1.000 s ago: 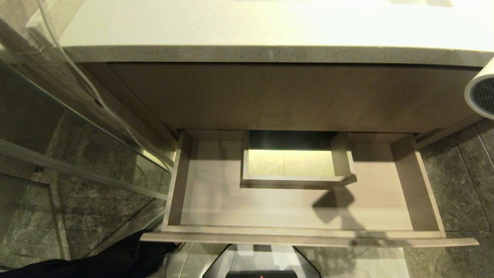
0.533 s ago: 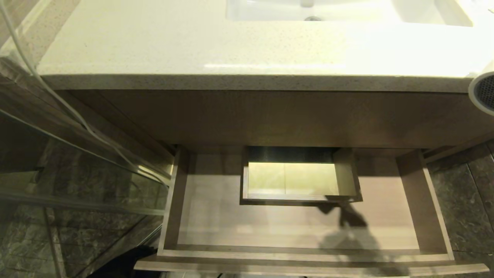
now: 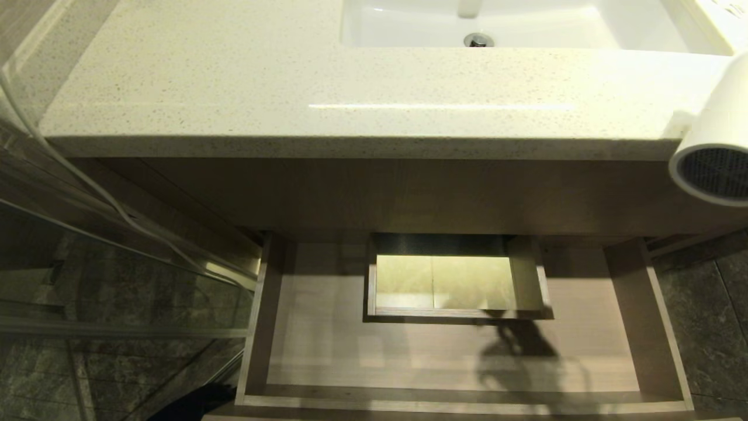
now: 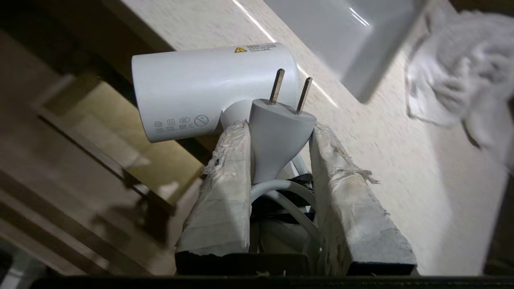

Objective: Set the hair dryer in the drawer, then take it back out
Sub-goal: Place it on the countertop

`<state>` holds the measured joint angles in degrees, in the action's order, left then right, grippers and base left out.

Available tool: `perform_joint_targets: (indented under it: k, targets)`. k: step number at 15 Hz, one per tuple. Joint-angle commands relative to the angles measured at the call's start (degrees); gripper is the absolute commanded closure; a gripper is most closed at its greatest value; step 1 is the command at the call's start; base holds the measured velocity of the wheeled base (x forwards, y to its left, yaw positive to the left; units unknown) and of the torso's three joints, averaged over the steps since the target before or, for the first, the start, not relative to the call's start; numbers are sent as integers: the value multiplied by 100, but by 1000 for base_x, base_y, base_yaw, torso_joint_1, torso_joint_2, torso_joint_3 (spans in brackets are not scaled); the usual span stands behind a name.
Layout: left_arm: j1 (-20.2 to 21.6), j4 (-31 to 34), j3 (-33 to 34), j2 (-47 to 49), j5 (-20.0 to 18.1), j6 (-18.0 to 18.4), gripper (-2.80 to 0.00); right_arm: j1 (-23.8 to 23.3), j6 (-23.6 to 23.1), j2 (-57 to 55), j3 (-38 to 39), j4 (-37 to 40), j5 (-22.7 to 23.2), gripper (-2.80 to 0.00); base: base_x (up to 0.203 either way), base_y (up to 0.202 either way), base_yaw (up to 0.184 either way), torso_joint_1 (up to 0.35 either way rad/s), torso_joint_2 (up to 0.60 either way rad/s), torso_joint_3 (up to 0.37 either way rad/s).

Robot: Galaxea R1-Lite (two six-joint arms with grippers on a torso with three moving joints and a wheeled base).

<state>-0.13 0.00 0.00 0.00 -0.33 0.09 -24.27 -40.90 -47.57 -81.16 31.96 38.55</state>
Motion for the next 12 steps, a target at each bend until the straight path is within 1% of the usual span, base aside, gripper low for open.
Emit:
perform_joint_targets:
  k: [1,4,7,12]
  targets:
    - [4,0,9,0,-2,-1,0,152,-115,-430,-308,263,1143,0,0,0,0,0,0,0]
    - [-4,0,9,0,-2,-1,0,338,-130,-849,-603,425,1265,0,0,0,0,0,0,0]
    - [-4,0,0,0,-2,-1,0,589,-133,-1523,-1303,664,1715,0,0,0,0,0,0,0]
    - [-4,0,0,0,-2,-1,0,1064,-114,-2626,-2521,1018,2331,0,0,0,0,0,0,0]
